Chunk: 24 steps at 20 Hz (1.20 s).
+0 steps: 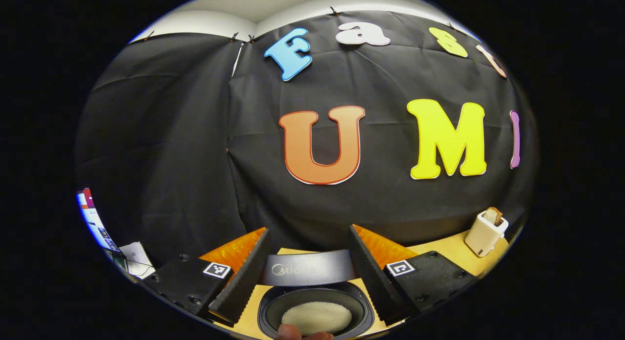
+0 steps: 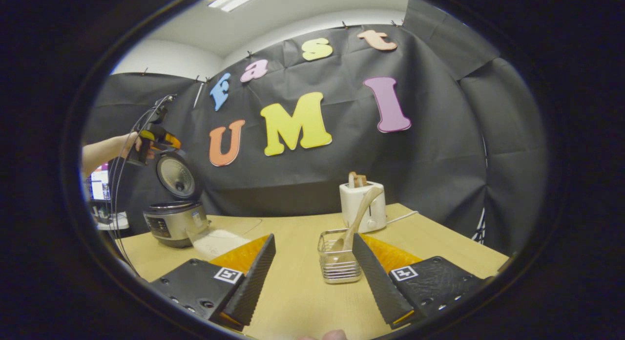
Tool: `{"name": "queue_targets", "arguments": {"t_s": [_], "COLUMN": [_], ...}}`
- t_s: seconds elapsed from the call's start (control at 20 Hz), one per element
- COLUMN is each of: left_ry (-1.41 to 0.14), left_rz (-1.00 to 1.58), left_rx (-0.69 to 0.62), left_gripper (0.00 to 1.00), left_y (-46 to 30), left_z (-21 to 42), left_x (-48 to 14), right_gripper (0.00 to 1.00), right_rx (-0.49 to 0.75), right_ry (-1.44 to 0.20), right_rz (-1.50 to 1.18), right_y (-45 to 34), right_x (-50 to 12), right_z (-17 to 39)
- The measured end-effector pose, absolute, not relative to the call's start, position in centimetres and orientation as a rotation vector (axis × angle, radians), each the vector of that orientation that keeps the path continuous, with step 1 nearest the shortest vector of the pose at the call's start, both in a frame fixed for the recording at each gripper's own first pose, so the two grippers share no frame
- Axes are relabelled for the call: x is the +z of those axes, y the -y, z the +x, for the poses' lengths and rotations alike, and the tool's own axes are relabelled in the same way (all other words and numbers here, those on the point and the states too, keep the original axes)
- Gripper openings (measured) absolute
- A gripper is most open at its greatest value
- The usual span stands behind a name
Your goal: Close the left gripper, press the button to open the rice cooker; take a wooden spoon from the chopstick holder with the right hand, scoop a spoonful of rice and pour it into the rice cooker, then put the wooden spoon back into the chopstick holder.
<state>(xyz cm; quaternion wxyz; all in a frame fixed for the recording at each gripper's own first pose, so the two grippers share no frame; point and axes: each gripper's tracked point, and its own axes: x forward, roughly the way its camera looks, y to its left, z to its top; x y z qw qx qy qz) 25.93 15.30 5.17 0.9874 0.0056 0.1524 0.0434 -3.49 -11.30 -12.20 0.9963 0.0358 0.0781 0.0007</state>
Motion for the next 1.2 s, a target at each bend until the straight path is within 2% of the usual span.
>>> {"name": "queue_targets", "arguments": {"t_s": [0.05, 0.1, 0.55, 1.0, 1.05, 1.1, 1.2], "left_ry": [-0.309, -0.311, -0.419, -0.462, -0.474, -0.484, -0.502], "left_rz": [0.01, 0.02, -0.058, -0.068, -0.068, -0.067, -0.06], "left_rx": [0.091, 0.088, 0.019, 0.01, 0.015, 0.019, 0.018], "left_gripper": [1.0, 0.99, 0.99, 1.0, 0.99, 1.0, 1.0], "left_y": [-15.1, -14.8, -13.1, -12.9, -12.8, -12.7, -12.6], "left_z": [24.9, 24.1, 16.3, 14.3, 14.2, 14.1, 13.6], "left_x": [4.8, 4.3, -2.2, -7.1, -7.6, -8.3, -9.6], "right_gripper": [0.89, 0.94, 0.94, 0.94, 0.89, 0.94, 0.94], "right_rx": [0.005, 0.011, 0.052, 0.037, 0.036, 0.036, 0.034], "right_ry": [-0.156, -0.159, -0.147, -0.183, -0.194, -0.201, -0.209], "right_rz": [0.073, 0.079, 0.085, 0.075, 0.077, 0.076, 0.07], "right_y": [11.1, 10.9, 8.8, 8.7, 8.6, 8.5, 8.4], "right_x": [-12.3, -12.3, -11.4, -12.4, -12.7, -12.9, -13.1], "right_z": [-3.6, -3.7, -5.6, -6.5, -6.5, -6.6, -6.6]}}
